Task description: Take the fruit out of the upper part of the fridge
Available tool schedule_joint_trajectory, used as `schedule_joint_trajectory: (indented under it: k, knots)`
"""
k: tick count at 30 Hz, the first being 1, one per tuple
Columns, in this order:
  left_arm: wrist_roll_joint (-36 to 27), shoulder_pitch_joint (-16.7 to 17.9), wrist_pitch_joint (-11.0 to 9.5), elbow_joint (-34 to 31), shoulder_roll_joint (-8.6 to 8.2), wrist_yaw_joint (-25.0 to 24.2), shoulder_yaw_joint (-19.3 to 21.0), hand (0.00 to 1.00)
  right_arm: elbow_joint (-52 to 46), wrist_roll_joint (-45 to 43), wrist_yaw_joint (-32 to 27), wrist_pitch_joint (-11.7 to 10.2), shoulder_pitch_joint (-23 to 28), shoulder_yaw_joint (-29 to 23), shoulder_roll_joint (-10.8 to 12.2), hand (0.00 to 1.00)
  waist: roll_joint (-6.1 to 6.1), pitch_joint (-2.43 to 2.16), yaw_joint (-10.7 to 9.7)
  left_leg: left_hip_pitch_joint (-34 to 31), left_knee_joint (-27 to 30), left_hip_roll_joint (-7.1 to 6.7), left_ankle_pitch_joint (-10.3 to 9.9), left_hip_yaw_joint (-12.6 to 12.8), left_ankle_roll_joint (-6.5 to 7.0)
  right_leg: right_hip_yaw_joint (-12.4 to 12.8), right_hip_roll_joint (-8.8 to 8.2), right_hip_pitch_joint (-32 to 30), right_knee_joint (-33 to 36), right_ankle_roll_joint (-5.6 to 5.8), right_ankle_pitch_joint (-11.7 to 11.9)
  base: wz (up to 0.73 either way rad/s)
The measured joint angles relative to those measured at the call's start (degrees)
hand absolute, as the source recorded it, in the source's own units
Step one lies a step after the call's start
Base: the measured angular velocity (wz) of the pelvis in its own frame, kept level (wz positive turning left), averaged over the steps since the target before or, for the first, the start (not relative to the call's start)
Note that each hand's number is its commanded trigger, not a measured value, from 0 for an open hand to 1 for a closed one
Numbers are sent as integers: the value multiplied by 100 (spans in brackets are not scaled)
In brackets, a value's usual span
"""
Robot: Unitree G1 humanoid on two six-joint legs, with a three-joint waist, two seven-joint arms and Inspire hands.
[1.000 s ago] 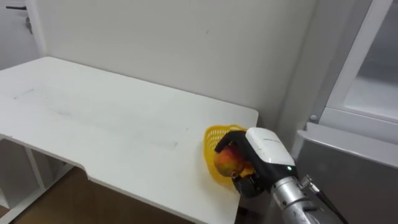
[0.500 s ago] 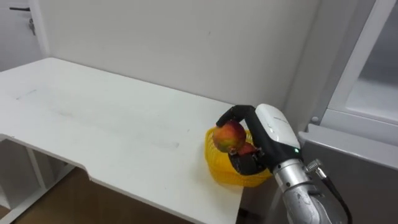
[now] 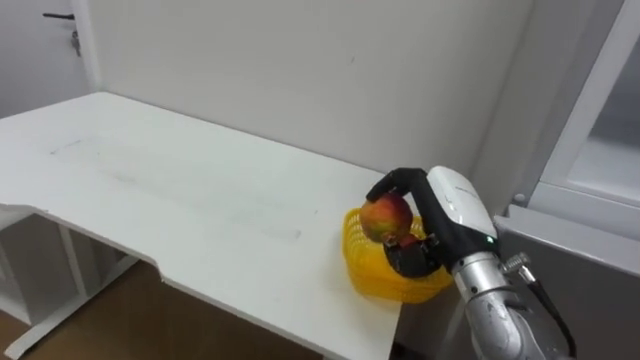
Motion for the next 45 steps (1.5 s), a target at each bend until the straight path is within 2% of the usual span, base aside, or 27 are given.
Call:
schedule_joint_trajectory:
  k: [1, 2, 4, 5, 8, 11, 15, 17, 18, 19, 22, 39, 45]
  knots:
    - [0, -5, 2, -28, 25, -8, -6, 0, 290, 34, -82, 4, -87, 4, 1, 100, -41, 17, 44, -25, 19, -5, 2, -13, 3, -16, 0, 0, 0, -1, 0, 6]
    - [0, -27, 1, -45, 64, -6, -7, 0, 544, 107, -144, 10, -193, 12, 3, 100, -105, 58, 91, -36, 23, -3, 7, -14, 8, -23, -1, -9, 2, -1, 1, 5]
    - [0, -65, 5, -43, 127, 10, -8, 0, 867, 118, -276, 32, -314, 12, 3, 100, -213, 76, 187, -107, 43, 3, 8, -13, 7, -34, 4, -70, 4, -3, 2, 2]
    - [0, -55, 7, -35, 166, 17, -8, 0, 1053, 105, -379, 74, -428, 12, 2, 100, -282, 107, 188, -184, 88, -2, 7, -48, 7, -59, 12, -108, 2, -4, 3, 9]
    - [-7, -137, 30, 34, 225, 28, -7, 0, 1260, 133, -612, 120, -522, 12, -96, 100, -427, 113, 211, -389, 178, -3, 4, -87, 8, -95, 22, -273, 13, -28, 19, 9]
    - [-8, -192, 39, 125, 224, 22, -8, 0, 1258, 142, -738, 122, -524, 12, -227, 100, -472, 121, 285, -556, 254, -4, 0, -87, 14, -88, 23, -415, 8, -38, 35, 0]
    - [-4, -256, 95, 136, 229, 51, -1, 0, 1344, 147, -767, 120, -551, 12, -281, 100, -457, 134, 303, -617, 279, -4, 0, -86, 16, -105, 21, -464, 8, -40, 38, 1]
    - [-4, -265, 95, 136, 225, 94, -4, 0, 1531, 148, -761, 153, -675, 12, -305, 100, -435, 155, 307, -619, 277, -1, -1, -87, 16, -111, 22, -465, 8, -40, 38, 0]
    - [-4, -267, 96, 135, 224, 101, -5, 0, 1553, 148, -756, 166, -696, 18, -324, 13, -426, 162, 310, -619, 277, 1, -1, -86, 17, -110, 22, -466, 7, -40, 38, 0]
    - [-4, -270, 98, 134, 224, 105, -8, 0, 1599, 147, -757, 183, -747, 27, -324, 0, -406, 176, 323, -616, 277, 6, -1, -86, 17, -101, 21, -466, 7, -40, 38, 0]
    - [-4, -270, 121, 135, 226, 141, -9, 0, 1666, 189, -757, 245, -820, 51, -324, 0, -387, 190, 333, -619, 268, 7, -1, -86, 17, -88, 19, -475, 6, -40, 38, 0]
    - [-1, -267, 148, 130, 223, 432, -10, 0, 1715, 455, -692, 317, -839, 50, -324, 0, -383, 184, 327, -607, 278, -18, 0, -91, 20, -27, 17, -450, 13, -40, 38, 0]
    - [-2, -265, 148, 125, 223, 439, -2, 0, 1547, 459, -588, 355, -838, 46, -339, 0, -289, 166, 309, -608, 312, -18, 0, -80, 20, 65, 27, -447, 17, -40, 38, 0]
